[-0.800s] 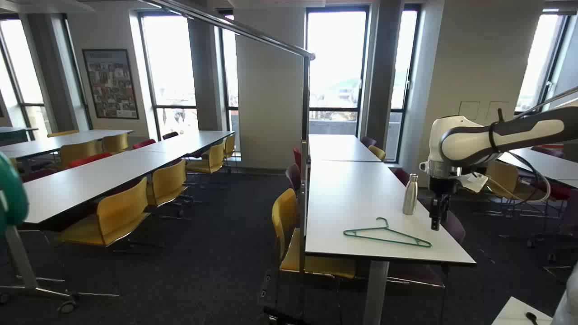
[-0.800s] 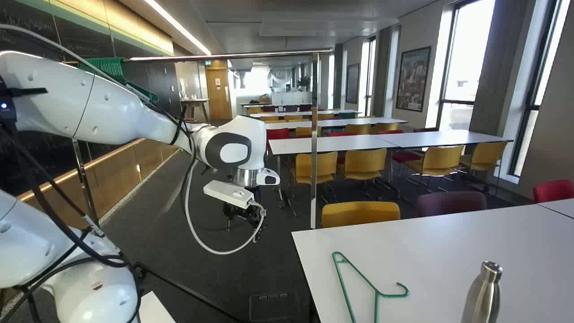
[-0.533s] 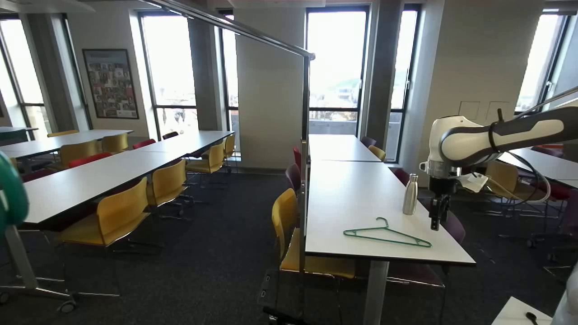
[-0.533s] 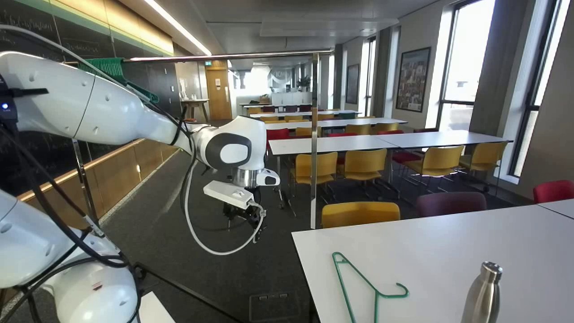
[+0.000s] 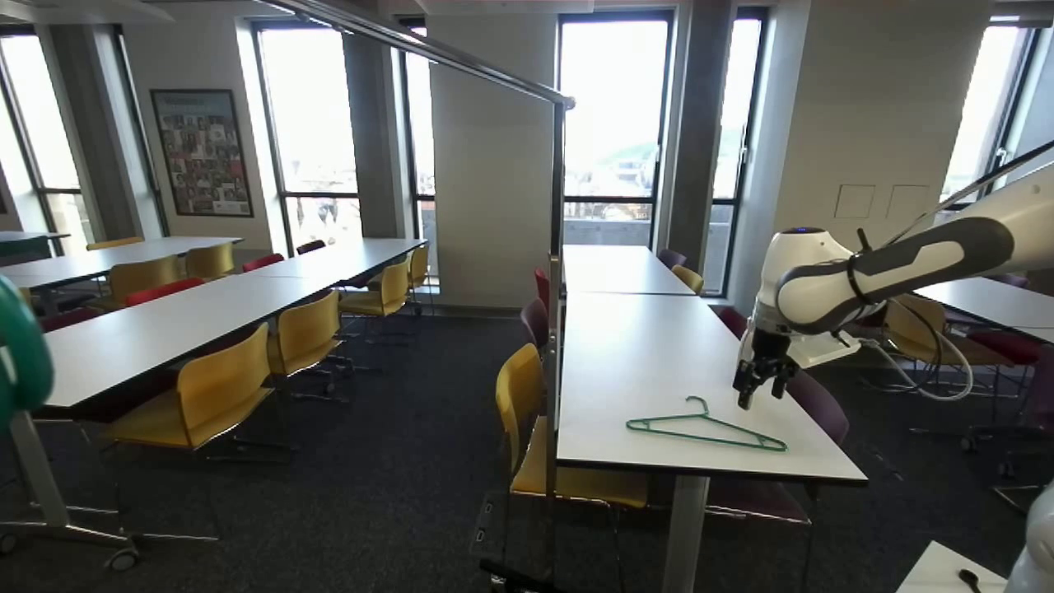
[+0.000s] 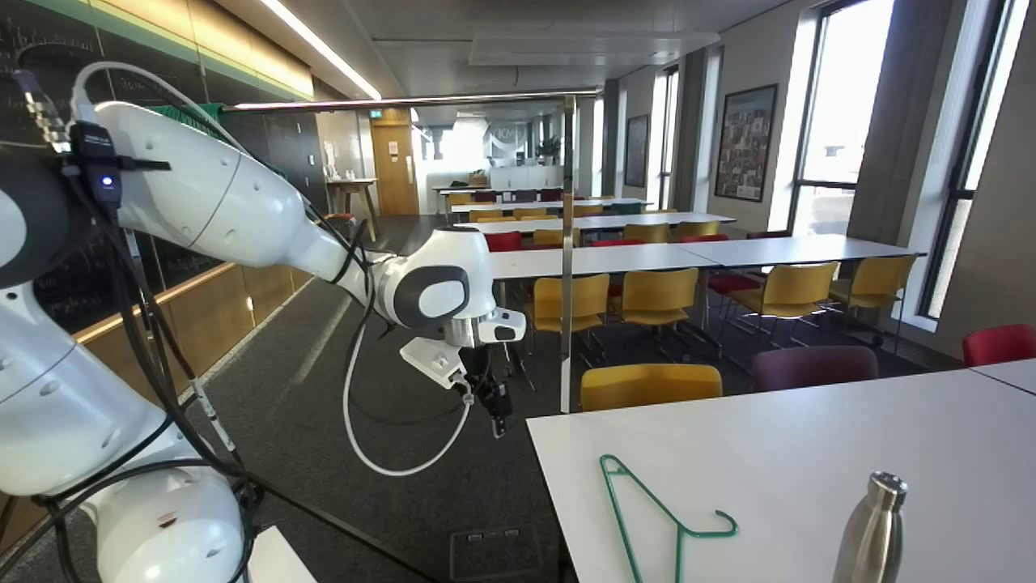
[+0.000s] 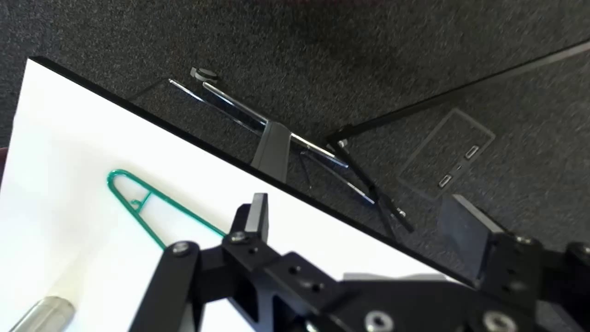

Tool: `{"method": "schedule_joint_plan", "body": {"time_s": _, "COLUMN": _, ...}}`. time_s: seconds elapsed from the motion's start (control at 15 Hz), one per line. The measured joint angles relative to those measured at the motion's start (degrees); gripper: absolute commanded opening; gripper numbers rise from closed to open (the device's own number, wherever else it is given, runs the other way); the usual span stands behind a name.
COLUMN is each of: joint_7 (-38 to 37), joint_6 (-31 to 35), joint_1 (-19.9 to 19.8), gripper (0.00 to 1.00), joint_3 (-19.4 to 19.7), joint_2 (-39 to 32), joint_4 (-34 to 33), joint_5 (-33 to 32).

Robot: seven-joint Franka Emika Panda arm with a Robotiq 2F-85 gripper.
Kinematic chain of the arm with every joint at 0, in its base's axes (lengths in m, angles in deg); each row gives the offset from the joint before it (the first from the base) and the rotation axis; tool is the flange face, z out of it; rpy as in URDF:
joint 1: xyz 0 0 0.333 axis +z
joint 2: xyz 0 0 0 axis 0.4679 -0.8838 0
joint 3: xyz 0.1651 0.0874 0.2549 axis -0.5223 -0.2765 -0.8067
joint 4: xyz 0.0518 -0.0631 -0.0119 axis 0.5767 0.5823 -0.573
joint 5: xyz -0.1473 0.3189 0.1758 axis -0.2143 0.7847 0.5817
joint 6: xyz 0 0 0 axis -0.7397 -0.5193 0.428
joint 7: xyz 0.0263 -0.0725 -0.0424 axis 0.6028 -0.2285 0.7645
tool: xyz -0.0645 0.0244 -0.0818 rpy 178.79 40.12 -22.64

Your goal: Put the hanger on the metal rod

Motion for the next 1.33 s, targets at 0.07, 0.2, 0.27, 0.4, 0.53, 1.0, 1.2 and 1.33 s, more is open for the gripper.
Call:
{"method": "schedule_joint_plan", "body": {"time_s": 0.07, "joint_7": -2.9, "joint_6": 3.1, "joint_1": -0.8, "gripper": 1.00, "joint_3": -0.4, "joint_2": -1.8, "joint_4": 0.0, "joint_5": -0.8}}
{"method": "schedule_joint_plan", "body": {"time_s": 0.2, "joint_7": -9.0, "joint_6": 8.4, "joint_1": -2.8, "gripper": 1.00, "joint_3": -0.9, "joint_2": -5.8, "joint_4": -0.3, "joint_5": -2.6}}
{"method": "schedule_joint_plan", "body": {"time_s": 0.27, "joint_7": -12.3, "joint_6": 10.8, "joint_1": -3.8, "gripper": 1.00, "joint_3": -1.1, "joint_2": -8.0, "joint_4": -0.6, "joint_5": -3.9}}
{"method": "schedule_joint_plan", "body": {"time_s": 0.4, "joint_7": -18.1, "joint_6": 15.3, "joint_1": -5.1, "gripper": 1.00, "joint_3": -1.1, "joint_2": -12.3, "joint_4": -1.8, "joint_5": -4.4}}
{"method": "schedule_joint_plan", "body": {"time_s": 0.53, "joint_7": -23.2, "joint_6": 17.9, "joint_1": -5.5, "gripper": 1.00, "joint_3": -0.8, "joint_2": -16.5, "joint_4": -3.8, "joint_5": -3.5}}
{"method": "schedule_joint_plan", "body": {"time_s": 1.0, "joint_7": -35.3, "joint_6": 21.6, "joint_1": -5.1, "gripper": 1.00, "joint_3": 0.1, "joint_2": -25.3, "joint_4": -9.2, "joint_5": 0.7}}
{"method": "schedule_joint_plan", "body": {"time_s": 1.2, "joint_7": -35.3, "joint_6": 21.6, "joint_1": -4.7, "gripper": 1.00, "joint_3": 0.4, "joint_2": -25.4, "joint_4": -9.2, "joint_5": 0.7}}
{"method": "schedule_joint_plan", "body": {"time_s": 1.33, "joint_7": -35.3, "joint_6": 21.6, "joint_1": -4.5, "gripper": 1.00, "joint_3": 0.4, "joint_2": -25.3, "joint_4": -9.2, "joint_5": 0.7}}
